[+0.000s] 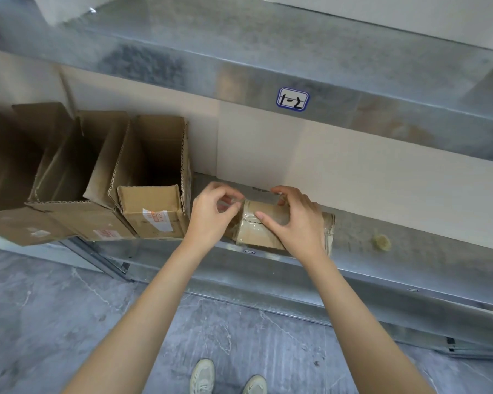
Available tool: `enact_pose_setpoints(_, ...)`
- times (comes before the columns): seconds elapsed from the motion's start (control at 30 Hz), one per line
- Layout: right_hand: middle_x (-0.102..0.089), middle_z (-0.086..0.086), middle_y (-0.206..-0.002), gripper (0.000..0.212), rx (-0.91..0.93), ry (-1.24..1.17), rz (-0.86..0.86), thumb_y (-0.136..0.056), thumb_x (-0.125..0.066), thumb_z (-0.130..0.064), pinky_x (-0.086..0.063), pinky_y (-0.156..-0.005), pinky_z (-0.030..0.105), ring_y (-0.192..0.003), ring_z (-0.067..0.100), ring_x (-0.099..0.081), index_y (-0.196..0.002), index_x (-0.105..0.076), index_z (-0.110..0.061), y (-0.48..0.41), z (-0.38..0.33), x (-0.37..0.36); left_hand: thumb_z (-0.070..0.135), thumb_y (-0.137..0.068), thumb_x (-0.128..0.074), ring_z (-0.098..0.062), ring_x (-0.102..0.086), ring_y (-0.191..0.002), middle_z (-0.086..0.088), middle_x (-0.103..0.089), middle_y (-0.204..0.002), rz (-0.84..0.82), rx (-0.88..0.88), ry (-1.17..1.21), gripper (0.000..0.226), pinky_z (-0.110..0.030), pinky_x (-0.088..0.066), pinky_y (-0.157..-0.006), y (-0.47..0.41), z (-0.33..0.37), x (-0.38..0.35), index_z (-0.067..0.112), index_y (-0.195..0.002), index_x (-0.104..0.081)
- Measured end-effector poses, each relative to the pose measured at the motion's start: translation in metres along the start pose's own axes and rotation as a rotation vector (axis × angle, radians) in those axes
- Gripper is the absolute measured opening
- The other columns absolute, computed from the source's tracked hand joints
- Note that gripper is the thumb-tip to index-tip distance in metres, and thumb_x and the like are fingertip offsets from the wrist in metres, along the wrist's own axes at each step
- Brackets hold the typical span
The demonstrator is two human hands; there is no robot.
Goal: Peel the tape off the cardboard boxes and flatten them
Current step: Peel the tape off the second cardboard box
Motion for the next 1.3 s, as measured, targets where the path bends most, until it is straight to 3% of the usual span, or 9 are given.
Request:
enact_pose_setpoints(0.17, -0.06, -0.016, -0.095, 0.05, -0.008, -0.032, -0.001, -0.079, -0.064, -0.065, -0.04, -0.075, 0.029, -0.089, 0.008, -0.057, -0.117, -0.055, -0.035, -0.002, 0.001, 0.002, 0.004, -0.088, -0.068, -0.001, -0.061, -0.083, 0.006, -0.067, -0.088, 0.061, -0.076, -0.067, 0.01, -0.012, -0.046, -0.074, 0.004, 0.009, 0.009, 0.013, -0.088, -0.073)
enact_pose_setpoints(0.37, -0.06, -0.015, -0.1, 0.044, -0.004, -0.021, -0.023, -0.083, -0.063, -0.062, -0.037, -0.076, 0.03, -0.093, 0.011, -0.058, -0.115, -0.056, -0.033, -0.007, 0.006, -0.001, 0.002, -0.091, -0.064, -0.008, -0.061, -0.089, 0.004, -0.065, -0.091, 0.067, -0.045, -0.006, 0.014, -0.025, -0.051, -0.08, 0.014, 0.002, 0.025, 0.016, -0.09, -0.068)
enact_pose_setpoints(0.53, -0.06, -0.011, -0.104, 0.041, -0.004, 0.0, -0.061, -0.084, -0.064, -0.058, -0.036, -0.08, 0.032, -0.098, 0.016, -0.058, -0.114, -0.058, -0.03, -0.017, 0.005, -0.007, 0.005, -0.096, -0.057, -0.01, -0.058, -0.098, 0.004, -0.06, -0.1, -0.116, -0.021, 0.036, 0.011, -0.026, -0.047, -0.087, 0.019, -0.002, 0.021, 0.015, -0.094, -0.062)
enact_pose_setpoints(0.67, -0.061, -0.011, -0.103, 0.04, -0.011, 0.004, -0.065, -0.083, -0.064, -0.059, -0.039, -0.082, 0.034, -0.099, 0.017, -0.059, -0.112, -0.058, -0.031, -0.017, 0.007, -0.008, 0.007, -0.099, -0.053, -0.013, -0.066, -0.099, -0.001, -0.068, -0.099, -0.129, 0.066, 0.207, 0.011, -0.032, -0.053, -0.091, 0.017, -0.007, 0.013, 0.014, -0.104, -0.06)
enact_pose_setpoints(0.83, -0.062, -0.01, -0.101, 0.041, -0.009, 0.016, -0.059, -0.083, -0.064, -0.06, -0.039, -0.08, 0.034, -0.097, 0.017, -0.059, -0.111, -0.059, -0.031, -0.016, 0.005, -0.007, 0.001, -0.098, -0.053, -0.014, -0.071, -0.084, -0.012, -0.068, -0.098, -0.007, 0.257, 0.465, 0.021, -0.021, -0.056, -0.072, 0.019, -0.015, 0.001, 0.014, -0.112, -0.044)
enact_pose_setpoints(0.93, -0.062, -0.011, -0.101, 0.041, -0.006, 0.019, -0.061, -0.082, -0.064, -0.06, -0.041, -0.081, 0.035, -0.097, 0.017, -0.06, -0.111, -0.059, -0.031, -0.014, 0.005, -0.007, 0.002, -0.095, -0.059, -0.009, -0.07, -0.077, -0.008, -0.068, -0.099, 0.023, 0.309, 0.392, 0.01, -0.019, -0.054, -0.065, 0.018, -0.024, -0.003, 0.005, -0.104, -0.056)
enact_pose_setpoints(1.03, -0.062, -0.01, -0.103, 0.042, -0.007, 0.019, -0.067, -0.082, -0.064, -0.061, -0.04, -0.081, 0.034, -0.097, 0.017, -0.06, -0.111, -0.059, -0.031, -0.016, 0.005, -0.008, 0.008, -0.094, -0.064, -0.013, -0.069, -0.087, -0.003, -0.071, -0.101, 0.004, 0.303, 0.324, 0.008, -0.022, -0.056, -0.072, 0.019, -0.027, -0.007, 0.011, -0.098, -0.07)
enact_pose_setpoints(1.17, -0.062, -0.011, -0.103, 0.042, -0.025, 0.01, -0.074, -0.082, -0.065, -0.06, -0.038, -0.081, 0.033, -0.097, 0.016, -0.06, -0.111, -0.06, -0.03, -0.02, 0.006, -0.008, 0.008, -0.086, -0.073, -0.005, -0.065, -0.099, 0.006, -0.071, -0.106, -0.023, 0.243, 0.293, 0.021, -0.017, -0.053, -0.082, 0.023, -0.02, -0.009, 0.02, -0.103, -0.07)
enact_pose_setpoints(1.3, -0.061, -0.012, -0.102, 0.041, -0.033, -0.004, -0.084, -0.083, -0.065, -0.059, -0.036, -0.081, 0.032, -0.097, 0.017, -0.059, -0.11, -0.06, -0.029, -0.022, 0.008, -0.008, 0.005, -0.083, -0.076, -0.005, -0.065, -0.09, 0.008, -0.073, -0.095, 0.07, 0.182, 0.18, 0.018, -0.024, -0.055, -0.081, 0.022, -0.013, -0.001, 0.019, -0.093, -0.072)
Point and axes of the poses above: each hand's wrist, its own y-axis away from the middle knuckle, its own x-axis out of the back of the hand, z = x × y, the point moved 10 cm from there along -y, towards the middle knuckle
